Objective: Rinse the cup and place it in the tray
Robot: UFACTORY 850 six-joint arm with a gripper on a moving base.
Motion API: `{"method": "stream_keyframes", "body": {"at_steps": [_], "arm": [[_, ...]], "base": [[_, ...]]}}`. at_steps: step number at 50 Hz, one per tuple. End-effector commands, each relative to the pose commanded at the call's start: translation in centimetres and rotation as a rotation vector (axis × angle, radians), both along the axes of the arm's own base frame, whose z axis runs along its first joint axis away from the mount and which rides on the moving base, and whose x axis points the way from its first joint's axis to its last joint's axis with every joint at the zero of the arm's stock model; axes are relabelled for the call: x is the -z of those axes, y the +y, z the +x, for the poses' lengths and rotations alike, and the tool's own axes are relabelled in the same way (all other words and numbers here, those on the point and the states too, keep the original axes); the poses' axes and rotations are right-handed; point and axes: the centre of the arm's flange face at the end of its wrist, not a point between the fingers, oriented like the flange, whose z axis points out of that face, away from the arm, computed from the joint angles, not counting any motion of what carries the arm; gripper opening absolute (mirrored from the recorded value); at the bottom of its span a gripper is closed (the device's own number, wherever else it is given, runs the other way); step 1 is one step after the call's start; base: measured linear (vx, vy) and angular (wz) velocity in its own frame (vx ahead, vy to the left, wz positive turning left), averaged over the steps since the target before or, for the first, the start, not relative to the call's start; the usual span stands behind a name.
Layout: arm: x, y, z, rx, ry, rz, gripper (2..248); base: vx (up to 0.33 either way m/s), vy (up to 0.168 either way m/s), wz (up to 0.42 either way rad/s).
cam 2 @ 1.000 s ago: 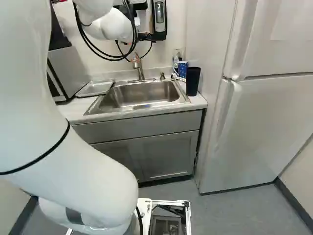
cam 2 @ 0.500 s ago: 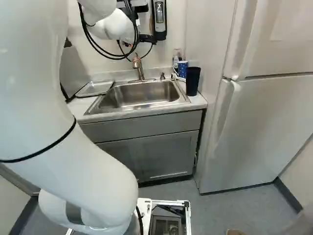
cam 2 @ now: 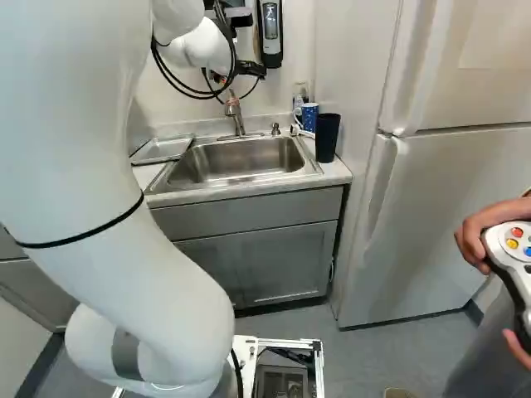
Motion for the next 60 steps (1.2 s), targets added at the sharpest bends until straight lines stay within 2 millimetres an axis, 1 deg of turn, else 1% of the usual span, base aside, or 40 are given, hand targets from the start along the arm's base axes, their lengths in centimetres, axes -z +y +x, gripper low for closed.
{"method": "stream_keyframes", "body": {"at_steps": [21,46,60], "arm": [[2.6,0.4,3.8,-0.006,0.073,-0.001,247],[3.4,0.9,8.0,-0.011,0.112,-0.001,247],[3.8,0.9,9.3,-0.009,0.133,0.005,247]], "base": [[0.000,0.000,0.000],[0.000,0.000,0.000],[0.000,0.000,0.000]]}}
